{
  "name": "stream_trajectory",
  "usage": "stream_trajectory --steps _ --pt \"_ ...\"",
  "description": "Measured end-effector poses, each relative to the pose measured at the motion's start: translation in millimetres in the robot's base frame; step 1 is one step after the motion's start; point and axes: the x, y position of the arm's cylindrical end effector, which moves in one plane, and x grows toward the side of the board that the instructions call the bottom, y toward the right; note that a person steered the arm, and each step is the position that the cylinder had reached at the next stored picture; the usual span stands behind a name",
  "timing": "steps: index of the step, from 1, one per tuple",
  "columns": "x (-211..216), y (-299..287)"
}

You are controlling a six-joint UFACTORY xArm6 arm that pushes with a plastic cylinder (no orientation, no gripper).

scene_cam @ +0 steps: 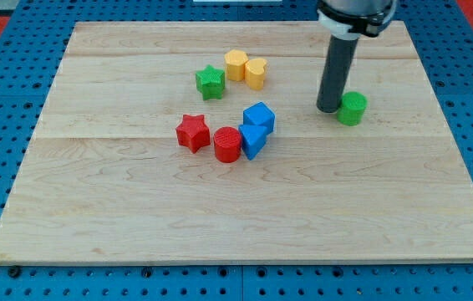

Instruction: Separate the green circle from the group of blocks

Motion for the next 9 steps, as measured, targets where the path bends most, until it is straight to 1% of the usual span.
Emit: stream_trajectory --steps 1,5,7,8,9 --pt "0.0 17.6" --pt "9.3 17.6" --pt "9.3 32.8" --pt "5.2 32.8" --pt "-20.1 32.8"
